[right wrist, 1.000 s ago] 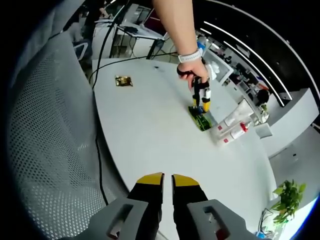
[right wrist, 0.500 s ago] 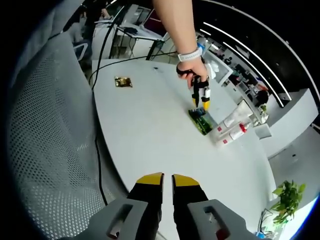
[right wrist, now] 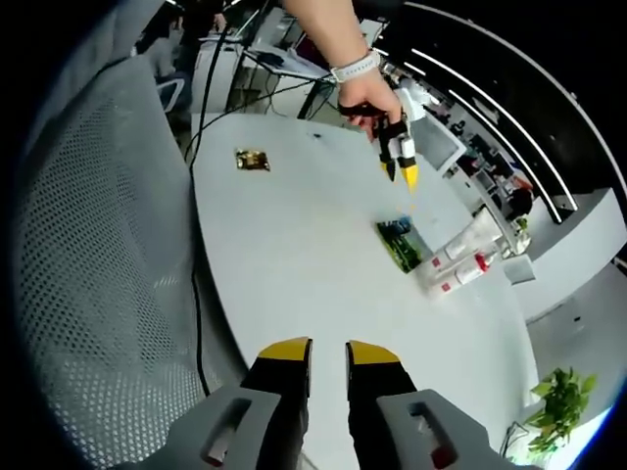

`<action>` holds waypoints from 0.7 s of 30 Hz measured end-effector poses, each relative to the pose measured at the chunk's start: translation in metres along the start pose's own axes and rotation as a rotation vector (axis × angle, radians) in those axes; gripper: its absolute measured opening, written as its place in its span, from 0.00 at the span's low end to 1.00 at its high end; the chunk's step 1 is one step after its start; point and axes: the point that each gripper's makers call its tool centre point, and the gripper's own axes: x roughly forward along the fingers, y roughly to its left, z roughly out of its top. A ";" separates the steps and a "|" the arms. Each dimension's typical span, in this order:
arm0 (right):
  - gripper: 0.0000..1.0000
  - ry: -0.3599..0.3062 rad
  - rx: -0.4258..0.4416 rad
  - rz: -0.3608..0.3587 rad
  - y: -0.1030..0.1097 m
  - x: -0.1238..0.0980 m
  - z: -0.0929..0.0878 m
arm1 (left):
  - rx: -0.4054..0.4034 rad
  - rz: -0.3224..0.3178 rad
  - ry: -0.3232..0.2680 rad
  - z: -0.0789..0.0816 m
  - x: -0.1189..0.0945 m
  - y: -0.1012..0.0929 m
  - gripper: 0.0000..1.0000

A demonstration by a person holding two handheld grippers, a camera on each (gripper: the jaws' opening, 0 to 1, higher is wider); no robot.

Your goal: Arrange the skincare products in the storage area until every visible bottle or jar stands upright without overlapping.

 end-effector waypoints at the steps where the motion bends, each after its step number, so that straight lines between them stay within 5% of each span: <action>1: 0.07 0.000 -0.001 0.001 0.000 0.000 0.000 | -0.004 0.002 -0.013 0.000 -0.008 0.002 0.34; 12: 0.11 -0.011 -0.047 0.023 0.006 0.001 0.005 | -0.014 0.070 -0.152 -0.019 -0.093 0.034 0.42; 21: 0.13 -0.012 -0.073 0.026 0.007 0.001 0.007 | -0.032 0.088 -0.163 -0.054 -0.122 0.041 0.46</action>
